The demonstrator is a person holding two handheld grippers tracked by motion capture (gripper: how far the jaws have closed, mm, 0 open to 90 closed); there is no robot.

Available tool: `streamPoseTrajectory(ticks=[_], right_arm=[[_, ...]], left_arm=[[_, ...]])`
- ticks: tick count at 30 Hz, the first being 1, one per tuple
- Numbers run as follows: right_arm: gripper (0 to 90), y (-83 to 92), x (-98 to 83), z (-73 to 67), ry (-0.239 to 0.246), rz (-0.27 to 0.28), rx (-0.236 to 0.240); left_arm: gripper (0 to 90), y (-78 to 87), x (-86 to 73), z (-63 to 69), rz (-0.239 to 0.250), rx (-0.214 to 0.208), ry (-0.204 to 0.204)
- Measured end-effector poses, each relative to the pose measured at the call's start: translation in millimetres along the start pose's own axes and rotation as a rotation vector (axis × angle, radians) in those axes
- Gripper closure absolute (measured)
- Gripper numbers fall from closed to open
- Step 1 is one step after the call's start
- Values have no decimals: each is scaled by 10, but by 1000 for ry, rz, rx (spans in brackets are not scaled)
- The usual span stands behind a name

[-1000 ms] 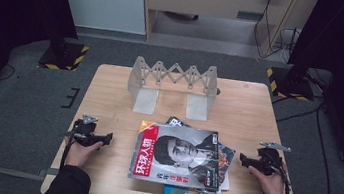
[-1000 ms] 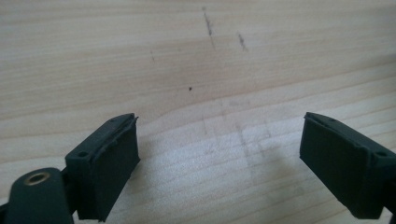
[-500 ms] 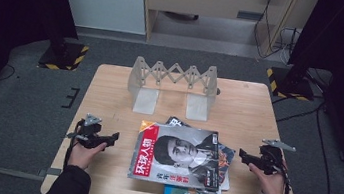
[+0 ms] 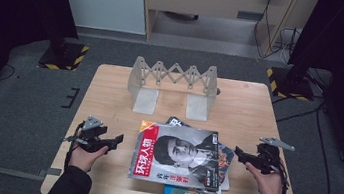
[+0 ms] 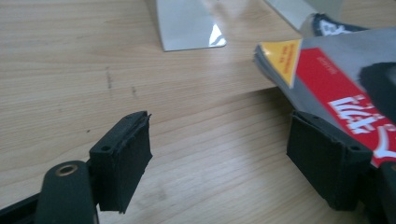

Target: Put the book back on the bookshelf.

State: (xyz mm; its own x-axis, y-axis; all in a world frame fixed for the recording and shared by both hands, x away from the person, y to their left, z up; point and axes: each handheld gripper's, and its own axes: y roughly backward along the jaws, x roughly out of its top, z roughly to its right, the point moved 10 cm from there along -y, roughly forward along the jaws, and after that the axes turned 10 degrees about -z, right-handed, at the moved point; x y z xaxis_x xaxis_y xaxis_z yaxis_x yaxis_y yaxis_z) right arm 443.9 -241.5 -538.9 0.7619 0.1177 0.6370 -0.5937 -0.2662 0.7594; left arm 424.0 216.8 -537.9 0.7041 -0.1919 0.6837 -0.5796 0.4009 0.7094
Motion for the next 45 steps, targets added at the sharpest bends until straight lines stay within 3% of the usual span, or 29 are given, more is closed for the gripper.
streamPoseTrajectory(ticks=[12, 29, 35, 45], right_arm=[[118, 103, 70, -281, 52, 31, 48], [126, 68, 42, -646, 105, 15, 129], [125, 16, 7, -760, 121, 0, 148], [118, -61, -54, -905, 147, -22, 180]], left_arm=[[213, 43, -1, 306, 8, -80, -20], [235, 29, -178, 633, -54, -140, -68], [239, -9, -253, 715, -85, -158, -81], [239, -23, -370, 796, -123, -187, -61]])
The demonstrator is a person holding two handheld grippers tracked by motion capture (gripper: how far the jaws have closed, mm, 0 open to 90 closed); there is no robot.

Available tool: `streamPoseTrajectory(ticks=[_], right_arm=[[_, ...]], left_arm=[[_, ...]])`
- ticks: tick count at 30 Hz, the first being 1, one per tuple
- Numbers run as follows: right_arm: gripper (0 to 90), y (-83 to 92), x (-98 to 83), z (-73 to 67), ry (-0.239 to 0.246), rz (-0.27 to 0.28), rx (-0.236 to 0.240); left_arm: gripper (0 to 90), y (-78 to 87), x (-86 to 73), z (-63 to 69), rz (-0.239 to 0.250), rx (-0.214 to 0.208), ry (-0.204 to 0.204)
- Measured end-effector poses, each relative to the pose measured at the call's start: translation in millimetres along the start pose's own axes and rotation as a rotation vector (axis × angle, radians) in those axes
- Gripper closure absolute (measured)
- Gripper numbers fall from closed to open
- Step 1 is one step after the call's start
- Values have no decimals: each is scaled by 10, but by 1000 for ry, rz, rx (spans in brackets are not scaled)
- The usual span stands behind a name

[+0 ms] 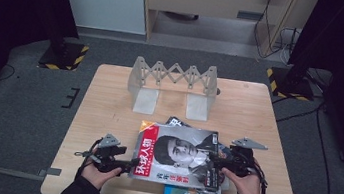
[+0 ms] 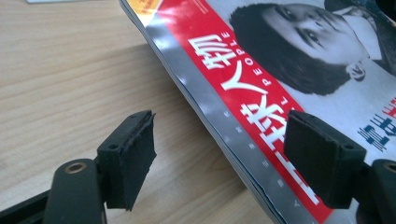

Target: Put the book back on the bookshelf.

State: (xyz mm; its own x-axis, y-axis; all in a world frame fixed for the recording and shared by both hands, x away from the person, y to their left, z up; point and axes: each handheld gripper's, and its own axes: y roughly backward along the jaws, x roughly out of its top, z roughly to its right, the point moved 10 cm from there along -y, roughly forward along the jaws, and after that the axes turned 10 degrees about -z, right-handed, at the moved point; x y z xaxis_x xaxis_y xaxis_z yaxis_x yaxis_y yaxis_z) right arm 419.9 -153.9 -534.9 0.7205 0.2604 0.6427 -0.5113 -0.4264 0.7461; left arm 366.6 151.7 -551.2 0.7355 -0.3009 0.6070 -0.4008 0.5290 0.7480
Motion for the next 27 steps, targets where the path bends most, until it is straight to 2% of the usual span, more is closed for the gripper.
streamPoseTrajectory(ticks=[9, 19, 27], right_arm=[[122, -83, -62, -60, -1, -29, 22], [129, -126, -97, -69, 4, -42, 22], [129, -139, -104, -72, 21, -41, 14]], left_arm=[[232, -66, -61, 95, -25, -43, 6], [231, -130, -73, 183, -41, -93, 10], [230, -187, -95, 244, -65, -159, 43]])
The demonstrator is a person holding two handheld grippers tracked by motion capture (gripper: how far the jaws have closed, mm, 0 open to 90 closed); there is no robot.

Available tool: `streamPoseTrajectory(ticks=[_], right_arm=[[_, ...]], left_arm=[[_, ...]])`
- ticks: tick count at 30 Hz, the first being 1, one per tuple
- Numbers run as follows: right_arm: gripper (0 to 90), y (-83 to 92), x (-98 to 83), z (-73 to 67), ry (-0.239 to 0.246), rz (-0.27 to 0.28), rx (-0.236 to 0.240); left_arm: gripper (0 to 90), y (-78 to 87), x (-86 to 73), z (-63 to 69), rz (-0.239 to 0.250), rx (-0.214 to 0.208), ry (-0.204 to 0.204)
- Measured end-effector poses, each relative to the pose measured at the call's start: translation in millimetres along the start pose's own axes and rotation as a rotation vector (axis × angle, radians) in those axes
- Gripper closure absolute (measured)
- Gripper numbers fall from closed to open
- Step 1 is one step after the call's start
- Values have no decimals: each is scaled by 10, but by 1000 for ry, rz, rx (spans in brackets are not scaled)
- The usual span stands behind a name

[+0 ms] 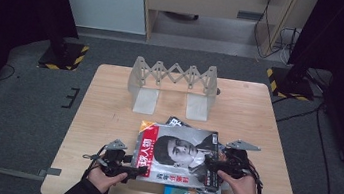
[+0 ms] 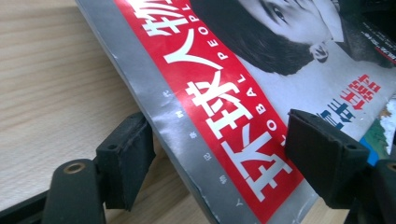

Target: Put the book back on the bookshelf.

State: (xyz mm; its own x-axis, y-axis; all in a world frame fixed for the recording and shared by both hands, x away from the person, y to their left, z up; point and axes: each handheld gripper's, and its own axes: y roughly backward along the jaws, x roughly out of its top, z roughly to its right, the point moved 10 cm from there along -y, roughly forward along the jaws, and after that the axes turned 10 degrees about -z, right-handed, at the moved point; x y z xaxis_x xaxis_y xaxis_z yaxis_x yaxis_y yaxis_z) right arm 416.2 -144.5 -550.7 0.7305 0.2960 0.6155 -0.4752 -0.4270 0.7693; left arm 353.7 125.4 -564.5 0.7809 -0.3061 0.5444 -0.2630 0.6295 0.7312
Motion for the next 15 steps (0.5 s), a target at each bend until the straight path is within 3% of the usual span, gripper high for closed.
streamPoseTrajectory(ticks=[4, 7, 10, 15], right_arm=[[130, -6, -2, -1, 2, -1, -3], [129, -10, -9, -6, 4, -5, -4], [128, -18, -12, -3, 17, -4, -11], [127, -25, -23, -9, 18, -9, -12]], left_arm=[[231, -41, 0, 32, -12, -54, 31], [247, -20, 10, 39, -12, -67, 36], [318, 56, 42, 48, 16, -52, 23], [370, 207, 144, 96, 103, -95, 44]])
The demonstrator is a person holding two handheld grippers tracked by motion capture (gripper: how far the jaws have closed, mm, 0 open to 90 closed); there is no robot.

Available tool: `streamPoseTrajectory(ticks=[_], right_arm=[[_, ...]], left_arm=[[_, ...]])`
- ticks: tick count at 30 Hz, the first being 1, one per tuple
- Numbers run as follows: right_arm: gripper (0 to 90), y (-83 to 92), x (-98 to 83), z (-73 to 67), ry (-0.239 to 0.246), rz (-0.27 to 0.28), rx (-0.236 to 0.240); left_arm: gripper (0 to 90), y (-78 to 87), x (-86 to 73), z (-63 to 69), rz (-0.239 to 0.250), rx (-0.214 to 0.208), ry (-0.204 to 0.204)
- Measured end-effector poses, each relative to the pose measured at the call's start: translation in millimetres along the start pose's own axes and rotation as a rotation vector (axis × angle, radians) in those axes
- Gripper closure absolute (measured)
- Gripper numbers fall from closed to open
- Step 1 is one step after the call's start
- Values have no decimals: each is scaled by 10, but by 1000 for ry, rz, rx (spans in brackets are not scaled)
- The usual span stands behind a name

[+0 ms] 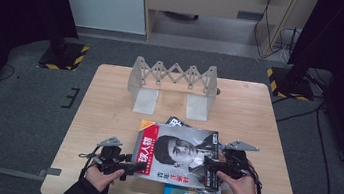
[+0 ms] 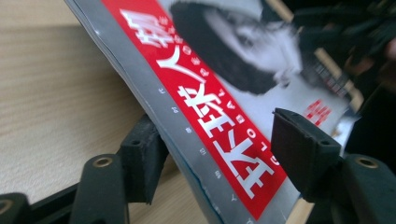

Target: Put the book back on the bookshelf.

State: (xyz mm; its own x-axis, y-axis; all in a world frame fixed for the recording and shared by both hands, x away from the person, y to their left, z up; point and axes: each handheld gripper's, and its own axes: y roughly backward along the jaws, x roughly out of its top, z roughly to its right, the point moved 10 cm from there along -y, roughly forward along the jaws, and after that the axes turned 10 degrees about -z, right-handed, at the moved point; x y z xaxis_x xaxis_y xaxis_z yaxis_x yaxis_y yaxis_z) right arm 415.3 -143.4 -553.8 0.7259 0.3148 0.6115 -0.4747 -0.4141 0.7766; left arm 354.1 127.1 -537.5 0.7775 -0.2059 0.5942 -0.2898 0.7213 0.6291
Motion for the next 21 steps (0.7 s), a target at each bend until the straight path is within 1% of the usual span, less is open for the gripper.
streamPoseTrajectory(ticks=[2, 4, 7, 8, 10, 12, 14, 16, 17, 18, 20, 21], right_arm=[[127, -3, 1, 0, 2, 2, 0], [128, -5, 1, -5, 7, 4, 1], [127, -11, -1, -18, 11, 4, 2], [127, -12, -1, -17, 11, 4, 3], [127, -11, -2, -17, 9, 4, 5], [127, -10, -3, -19, 10, 4, 6], [126, -12, -2, -17, 11, 5, 5], [126, -10, 0, -22, 2, 6, 9], [125, -10, -2, -20, 5, 5, 10], [125, -9, 0, -20, 3, 6, 11], [122, -9, 5, -15, 5, 10, 12], [122, -7, 7, -12, 6, 9, 13]], left_arm=[[381, 22, 37, 21, 26, -9, 0], [391, 33, 60, 31, 40, -15, -5], [395, 11, 112, 80, 53, -68, 1], [399, -9, 125, 88, 50, -68, 4], [402, -61, 140, 101, 34, -63, -9], [410, -109, 150, 101, 11, -69, -11], [456, -144, 149, 94, -16, -76, -12], [487, -151, 141, 84, -40, -77, 2], [523, -151, 143, 78, -41, -76, 7], [541, -145, 143, 72, -44, -78, 21], [618, -126, 150, 59, -46, -79, 32], [644, -117, 157, 57, -49, -81, 45]])
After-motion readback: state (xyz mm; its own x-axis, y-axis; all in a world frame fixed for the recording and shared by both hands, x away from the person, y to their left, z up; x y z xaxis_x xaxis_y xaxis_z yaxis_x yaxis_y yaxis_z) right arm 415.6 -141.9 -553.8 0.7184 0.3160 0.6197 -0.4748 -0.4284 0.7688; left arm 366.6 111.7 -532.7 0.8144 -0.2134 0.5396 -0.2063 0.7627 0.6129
